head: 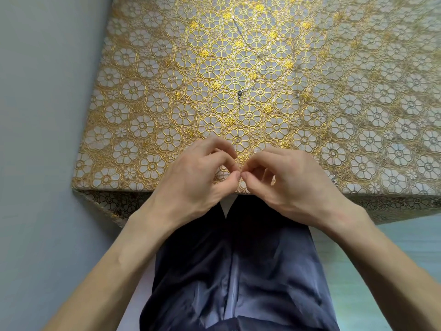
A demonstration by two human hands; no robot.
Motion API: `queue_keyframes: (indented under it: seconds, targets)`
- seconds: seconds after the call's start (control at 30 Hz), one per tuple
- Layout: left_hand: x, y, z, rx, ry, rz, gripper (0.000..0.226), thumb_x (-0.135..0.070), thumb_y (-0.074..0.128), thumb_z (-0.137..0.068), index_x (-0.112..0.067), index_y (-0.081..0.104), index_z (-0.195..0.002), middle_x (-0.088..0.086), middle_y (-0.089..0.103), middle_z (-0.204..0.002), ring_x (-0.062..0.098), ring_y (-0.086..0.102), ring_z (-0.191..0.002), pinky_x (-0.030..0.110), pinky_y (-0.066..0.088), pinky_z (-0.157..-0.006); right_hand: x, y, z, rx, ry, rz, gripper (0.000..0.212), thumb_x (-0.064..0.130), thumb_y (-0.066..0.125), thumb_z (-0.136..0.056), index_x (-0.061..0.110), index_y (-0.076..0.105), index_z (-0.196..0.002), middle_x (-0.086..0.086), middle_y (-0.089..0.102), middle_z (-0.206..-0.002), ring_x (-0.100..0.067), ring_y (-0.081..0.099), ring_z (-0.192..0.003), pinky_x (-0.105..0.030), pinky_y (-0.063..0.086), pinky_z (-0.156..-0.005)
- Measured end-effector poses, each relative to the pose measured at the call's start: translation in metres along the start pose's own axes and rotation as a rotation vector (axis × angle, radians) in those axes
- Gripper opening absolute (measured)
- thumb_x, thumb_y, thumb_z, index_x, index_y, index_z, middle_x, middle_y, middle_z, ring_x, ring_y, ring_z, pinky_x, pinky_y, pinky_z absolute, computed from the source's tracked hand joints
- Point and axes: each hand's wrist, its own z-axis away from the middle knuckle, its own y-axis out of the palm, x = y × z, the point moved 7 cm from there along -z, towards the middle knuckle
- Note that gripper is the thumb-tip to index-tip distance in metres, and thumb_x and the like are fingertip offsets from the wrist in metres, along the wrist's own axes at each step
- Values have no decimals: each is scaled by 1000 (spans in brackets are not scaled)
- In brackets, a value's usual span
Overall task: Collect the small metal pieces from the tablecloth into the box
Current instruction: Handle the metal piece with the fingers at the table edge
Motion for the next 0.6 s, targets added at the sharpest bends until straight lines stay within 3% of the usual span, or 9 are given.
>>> queue_keyframes:
  seconds: [0.1,0.2,0.33,0.6]
  targets:
    - [1,-2,-5,16,-18,12,27,-45,56,-88,-22,70,-87,-15,61,-109,16,61,-104,45,52,-87,-1,3,-2,1,0,19,28,47,47,-89,25,65,-88,8,64,-82,-21,63,-73,-45,54,-66]
    - [2,-3,-9,46,-41,26,30,-49,53,-88,-23,70,-87,-17,60,-110,11,58,-108,43,50,-90,-4,4,-2,-14,15,-31,25,46,47,-90,25,61,-89,13,57,-81,-15,58,-73,-45,53,-67]
    - [4,-1,-11,64,-46,14,30,-51,52,-88,-26,69,-87,-18,59,-111,10,58,-108,43,51,-89,-5,6,-2,-21,0,-72,22,41,50,-90,21,59,-88,9,58,-79,-14,55,-71,-45,52,-65]
    - [4,0,-10,116,-41,55,27,-51,54,-84,-28,68,-84,-21,58,-109,1,57,-106,34,51,-88,-5,6,-2,54,45,-170,18,37,55,-85,21,61,-82,8,59,-70,-12,57,-66,-37,49,-63]
